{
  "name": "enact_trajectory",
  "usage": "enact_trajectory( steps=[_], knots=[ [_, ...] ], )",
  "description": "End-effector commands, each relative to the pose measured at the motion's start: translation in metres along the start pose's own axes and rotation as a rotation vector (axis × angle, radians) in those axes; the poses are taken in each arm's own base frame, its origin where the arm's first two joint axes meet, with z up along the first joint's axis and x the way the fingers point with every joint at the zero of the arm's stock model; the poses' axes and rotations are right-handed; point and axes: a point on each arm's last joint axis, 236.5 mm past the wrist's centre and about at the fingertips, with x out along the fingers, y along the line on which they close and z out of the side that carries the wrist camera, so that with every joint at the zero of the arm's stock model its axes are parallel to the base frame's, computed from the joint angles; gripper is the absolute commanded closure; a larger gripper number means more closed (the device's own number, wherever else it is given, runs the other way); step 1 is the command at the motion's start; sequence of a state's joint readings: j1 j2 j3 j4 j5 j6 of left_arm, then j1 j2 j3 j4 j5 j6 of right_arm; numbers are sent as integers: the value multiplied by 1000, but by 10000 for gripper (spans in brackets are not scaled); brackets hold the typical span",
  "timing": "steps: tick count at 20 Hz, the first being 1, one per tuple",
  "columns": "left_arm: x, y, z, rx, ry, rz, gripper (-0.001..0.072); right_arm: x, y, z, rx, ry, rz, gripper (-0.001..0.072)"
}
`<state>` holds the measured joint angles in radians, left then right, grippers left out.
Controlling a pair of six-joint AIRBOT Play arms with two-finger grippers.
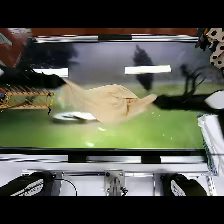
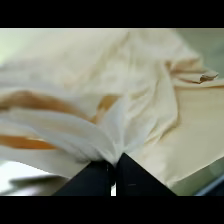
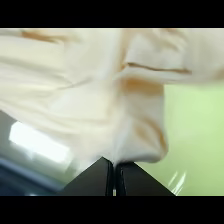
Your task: Fold the shirts.
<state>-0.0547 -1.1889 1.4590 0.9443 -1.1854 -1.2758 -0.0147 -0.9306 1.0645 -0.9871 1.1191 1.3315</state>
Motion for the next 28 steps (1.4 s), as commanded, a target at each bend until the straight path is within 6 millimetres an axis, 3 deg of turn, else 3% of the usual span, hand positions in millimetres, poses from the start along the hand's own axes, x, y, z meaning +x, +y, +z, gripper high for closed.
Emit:
enact_trajectory(
  steps=[1, 2, 3, 4, 5, 6, 9, 11, 13, 15, 17, 20, 22, 23, 25, 28],
  knots=[
    [-160, -80, 110, 302, -429, 104, 678, -195, 53, 116, -334, -528, -256, 641],
    [-213, -106, 128, 359, -561, 140, 678, -260, 73, 136, -363, -709, -313, 641],
    [-264, -127, 137, 378, -685, 173, 678, -310, 90, 143, -373, -839, -343, 641],
    [-304, -143, 139, 376, -785, 199, 678, -350, 105, 141, -384, -928, -363, 641],
    [-339, -153, 135, 366, -872, 225, 678, -377, 115, 134, -394, -977, -375, 641],
    [-362, -159, 128, 355, -929, 245, 677, -393, 122, 124, -404, -998, -388, 641],
    [-393, -174, 97, 341, -980, 248, 678, -427, 127, 97, -393, -1030, -433, 640],
    [-411, -186, 80, 331, -1015, 231, 677, -435, 129, 82, -367, -1034, -426, 640],
    [-418, -191, 72, 330, -1025, 225, 677, -429, 124, 71, -335, -991, -428, 640],
    [-400, -181, 65, 309, -939, 237, 678, -407, 111, 64, -296, -884, -432, 640],
    [-360, -157, 57, 269, -788, 256, 678, -374, 90, 55, -253, -718, -452, 640],
    [-294, -99, 49, 185, -581, 334, 677, -314, 31, 33, -131, -360, -562, 640],
    [-238, -55, 40, 121, -428, 370, 676, -274, -14, 23, -46, -133, -646, 640],
    [-204, -33, 31, 85, -337, 375, 677, -247, -31, 20, -18, -39, -658, 640],
    [-127, 16, 3, -3, -132, 377, 677, -174, -68, 12, 25, 136, -645, 640],
    [-21, 80, -38, -121, 125, 366, 677, -61, -130, 9, 67, 221, -637, 641]
  ],
)
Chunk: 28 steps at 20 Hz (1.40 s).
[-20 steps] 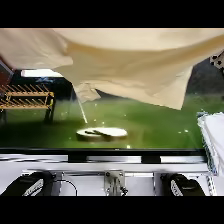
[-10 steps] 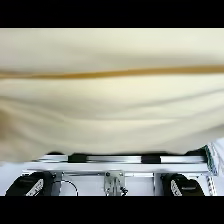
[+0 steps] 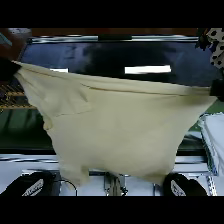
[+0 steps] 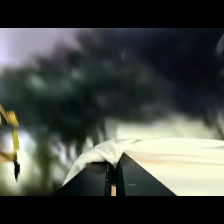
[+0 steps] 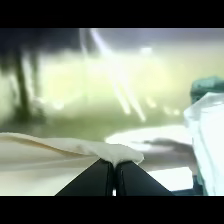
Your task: Fold the shirts.
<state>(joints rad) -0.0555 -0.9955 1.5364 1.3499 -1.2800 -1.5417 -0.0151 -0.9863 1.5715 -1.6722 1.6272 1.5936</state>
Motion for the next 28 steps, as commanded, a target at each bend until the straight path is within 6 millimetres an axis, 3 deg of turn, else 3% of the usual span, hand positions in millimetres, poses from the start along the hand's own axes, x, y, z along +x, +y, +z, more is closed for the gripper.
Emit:
enact_trajectory(
  steps=[1, 3, 6, 8, 10, 14, 17, 19, 23, 26, 28],
  knots=[
    [125, 31, -56, -64, 258, 17, 677, 140, 16, 8, 10, 108, 1, 641],
    [185, 47, -50, -78, 242, 32, 677, 197, 29, 41, 11, 38, 33, 641],
    [253, 65, -43, -97, 203, 49, 677, 250, 54, 92, 58, -134, 115, 640],
    [281, 73, -41, -135, 187, 59, 677, 272, 66, 117, 110, -235, 167, 641],
    [300, 79, -36, -162, 142, 70, 677, 293, 69, 129, 136, -291, 179, 640],
    [321, 88, -30, -222, 78, 84, 677, 319, 70, 133, 143, -323, 174, 641],
    [328, 93, -12, -297, -17, 87, 677, 315, 68, 155, 174, -424, 178, 641],
    [335, 91, -13, -333, -26, 71, 677, 317, 68, 160, 210, -449, 187, 641],
    [350, 91, -46, -338, 76, 75, 677, 341, 80, 129, 196, -322, 191, 640],
    [341, 90, -59, -266, 153, 70, 677, 335, 75, 115, 189, -249, 182, 640],
    [324, 88, -79, -200, 266, 55, 677, 324, 64, 91, 159, -136, 158, 640]
  ],
)
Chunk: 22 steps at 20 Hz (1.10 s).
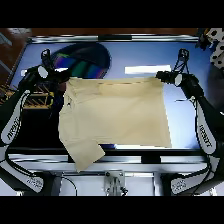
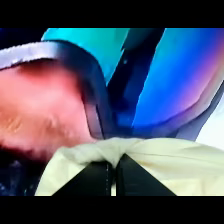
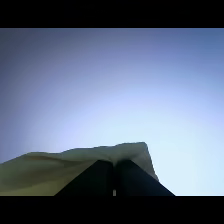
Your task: Fold the shirts.
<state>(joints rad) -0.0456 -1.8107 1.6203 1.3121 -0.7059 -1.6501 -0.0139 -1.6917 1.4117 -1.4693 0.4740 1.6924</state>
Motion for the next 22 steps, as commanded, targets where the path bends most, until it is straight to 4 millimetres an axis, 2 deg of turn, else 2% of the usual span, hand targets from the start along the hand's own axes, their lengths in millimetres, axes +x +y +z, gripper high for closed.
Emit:
enact_trajectory(
  steps=[1, 4, 7, 12, 22],
  knots=[
    [-20, 8, -47, 112, 224, 5, 677, -25, -21, -39, -31, 214, -50, 641],
    [-44, 21, -103, 168, 488, -1, 677, -53, -51, -93, -7, 481, -100, 640],
    [-58, 29, -127, 148, 613, 0, 677, -66, -62, -120, 54, 609, -102, 640],
    [-72, 17, -148, 130, 716, -44, 677, -63, -45, -131, 118, 652, -37, 641],
    [-79, 17, -180, 32, 873, -29, 677, -78, -44, -151, 146, 758, -54, 640]
  ],
)
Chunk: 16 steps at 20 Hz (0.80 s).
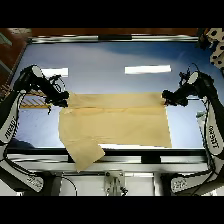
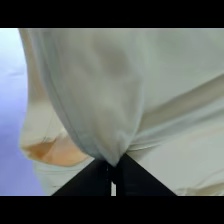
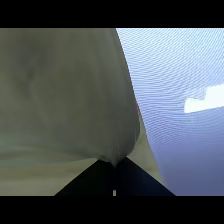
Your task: Fold the shirts.
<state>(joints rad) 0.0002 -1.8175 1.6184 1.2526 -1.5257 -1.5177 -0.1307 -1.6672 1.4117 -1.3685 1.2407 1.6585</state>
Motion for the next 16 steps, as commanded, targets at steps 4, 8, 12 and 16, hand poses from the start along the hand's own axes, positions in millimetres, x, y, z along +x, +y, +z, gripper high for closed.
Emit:
enact_trajectory(
  steps=[4, 8, 12, 16],
  knots=[
    [8, -2, -11, -2, 66, -7, 676, 18, -5, -19, 18, 107, -10, 640],
    [-7, 2, -12, 7, 61, -12, 153, -1, -1, -20, -81, 107, 13, 137],
    [-51, 2, -49, 3, 99, -59, 276, -60, -29, -54, -157, 213, -18, 138],
    [-33, 8, -137, -123, 126, -141, 310, -96, -79, -79, -13, 171, -1, 139]
  ],
)
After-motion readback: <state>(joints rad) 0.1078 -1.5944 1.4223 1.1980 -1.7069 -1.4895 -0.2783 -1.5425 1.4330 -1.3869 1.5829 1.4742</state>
